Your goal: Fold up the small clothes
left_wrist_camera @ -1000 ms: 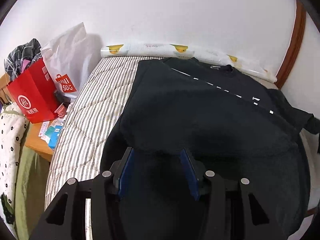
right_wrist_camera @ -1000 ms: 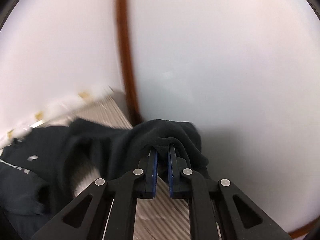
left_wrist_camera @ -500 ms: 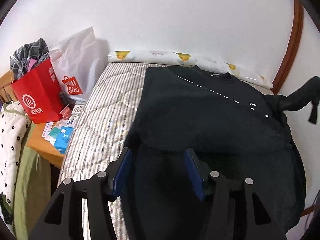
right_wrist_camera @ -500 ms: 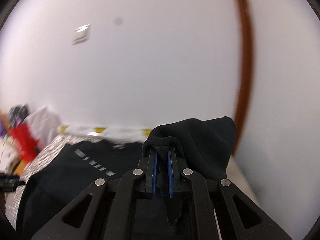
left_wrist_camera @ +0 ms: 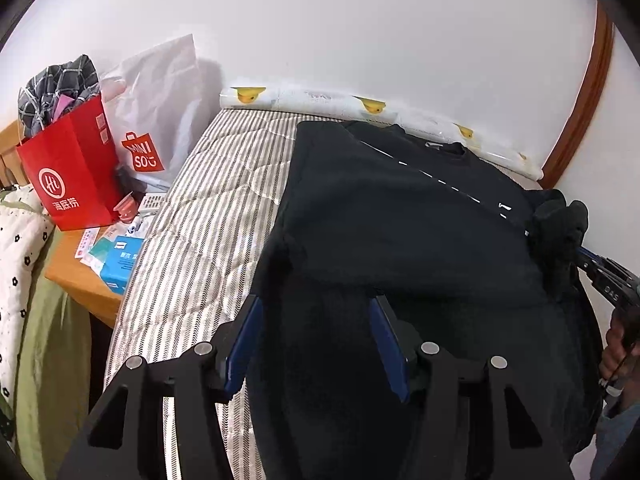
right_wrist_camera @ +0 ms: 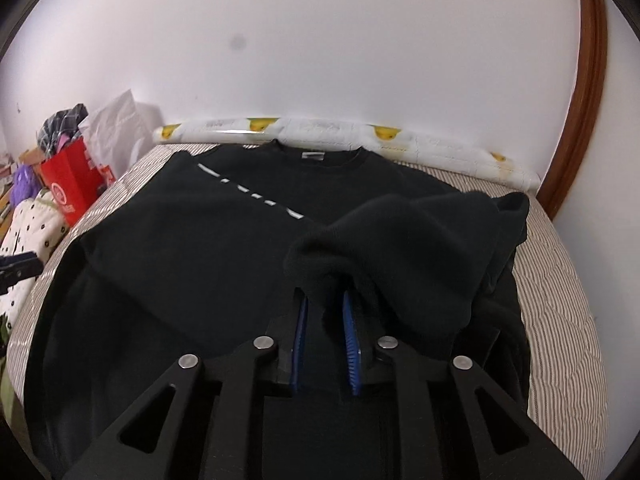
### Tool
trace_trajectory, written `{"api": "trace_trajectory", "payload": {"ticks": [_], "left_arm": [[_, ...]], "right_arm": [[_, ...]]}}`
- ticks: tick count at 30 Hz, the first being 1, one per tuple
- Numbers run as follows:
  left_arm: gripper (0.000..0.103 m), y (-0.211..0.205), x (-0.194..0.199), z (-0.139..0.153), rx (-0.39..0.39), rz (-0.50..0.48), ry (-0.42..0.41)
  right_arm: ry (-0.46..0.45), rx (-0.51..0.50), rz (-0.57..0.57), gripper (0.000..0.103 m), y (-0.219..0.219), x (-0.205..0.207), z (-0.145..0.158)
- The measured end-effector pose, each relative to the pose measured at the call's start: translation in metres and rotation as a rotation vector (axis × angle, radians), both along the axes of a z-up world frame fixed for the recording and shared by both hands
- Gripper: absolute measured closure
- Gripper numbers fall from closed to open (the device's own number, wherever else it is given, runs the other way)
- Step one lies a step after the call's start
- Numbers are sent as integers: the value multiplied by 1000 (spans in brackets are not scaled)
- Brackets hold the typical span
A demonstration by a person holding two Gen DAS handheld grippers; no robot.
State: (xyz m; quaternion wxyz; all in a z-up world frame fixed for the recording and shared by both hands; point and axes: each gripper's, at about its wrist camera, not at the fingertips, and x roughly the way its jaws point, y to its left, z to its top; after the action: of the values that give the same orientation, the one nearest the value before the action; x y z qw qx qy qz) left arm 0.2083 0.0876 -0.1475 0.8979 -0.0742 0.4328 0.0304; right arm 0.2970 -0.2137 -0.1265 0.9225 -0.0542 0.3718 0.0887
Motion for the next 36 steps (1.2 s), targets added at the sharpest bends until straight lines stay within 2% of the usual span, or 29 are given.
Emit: {"api": "trace_trajectory", "payload": {"ticks": [3, 8, 10, 13, 17, 19, 30, 36], "left_arm": [[50, -5, 2, -1, -3, -12, 1], [50, -12, 4, -5, -10, -27, 10], [50, -15, 5, -7, -9, -34, 14], [50, -16, 5, -8, -16, -43, 17], [50, -18, 7, -8, -13, -49, 22], [50, -18, 5, -6, -12, -52, 14], [50, -19, 7, -8, -21, -64, 12], [50, -17, 9, -12, -51, -78, 2]], "right_arm": [[-12, 20, -11, 60, -12, -10, 7], [-55, 30, -1, 54, -26, -30, 25], [-78, 30, -11, 46, -33, -36, 28], [-60, 30, -62, 45, -47, -34, 24], [-9, 123, -123, 45, -71, -28, 14], [-2, 135, -136, 45, -75, -26, 11], [-24, 192, -159, 45, -79, -15, 19], [-6, 233, -180, 45, -77, 13, 13]]}}
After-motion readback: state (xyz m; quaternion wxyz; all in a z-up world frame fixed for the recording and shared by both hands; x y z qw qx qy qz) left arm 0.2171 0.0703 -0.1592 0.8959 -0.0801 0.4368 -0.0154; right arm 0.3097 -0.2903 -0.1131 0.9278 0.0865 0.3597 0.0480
